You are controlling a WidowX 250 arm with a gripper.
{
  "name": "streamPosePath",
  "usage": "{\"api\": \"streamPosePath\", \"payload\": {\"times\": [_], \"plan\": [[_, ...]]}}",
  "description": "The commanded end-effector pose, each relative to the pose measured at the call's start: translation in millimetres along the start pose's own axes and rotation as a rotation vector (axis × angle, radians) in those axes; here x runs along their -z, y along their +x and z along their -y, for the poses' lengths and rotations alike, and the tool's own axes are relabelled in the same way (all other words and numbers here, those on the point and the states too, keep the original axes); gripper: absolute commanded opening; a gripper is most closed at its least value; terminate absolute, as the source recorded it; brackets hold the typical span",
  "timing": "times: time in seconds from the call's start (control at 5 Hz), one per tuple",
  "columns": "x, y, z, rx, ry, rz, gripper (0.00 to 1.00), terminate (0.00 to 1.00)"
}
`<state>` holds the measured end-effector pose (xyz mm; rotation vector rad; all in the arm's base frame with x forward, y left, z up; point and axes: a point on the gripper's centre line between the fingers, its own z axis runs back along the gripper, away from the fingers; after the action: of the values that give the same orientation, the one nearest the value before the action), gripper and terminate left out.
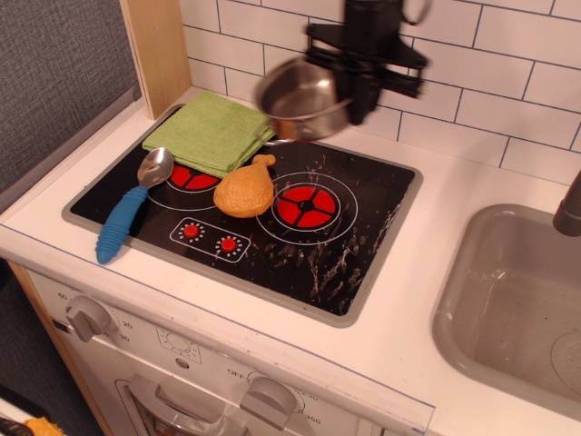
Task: Place the metal pot on the green cloth.
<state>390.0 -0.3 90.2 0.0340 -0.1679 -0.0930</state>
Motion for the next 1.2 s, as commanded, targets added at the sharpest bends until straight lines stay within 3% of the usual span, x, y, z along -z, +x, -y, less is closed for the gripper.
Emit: {"api": "streamPosePath", "payload": {"times": [0.0, 0.6, 1.0], "plan": [[-9.7, -11.4, -70.2, -0.124, 0.032, 0.030, 0.00, 0.00], [26.5, -9.2, -99.5, -0.166, 0.040, -0.059, 0.00, 0.00], [39.0, -10.3, -110.7, -0.193, 0.058, -0.081, 0.00, 0.00]]}}
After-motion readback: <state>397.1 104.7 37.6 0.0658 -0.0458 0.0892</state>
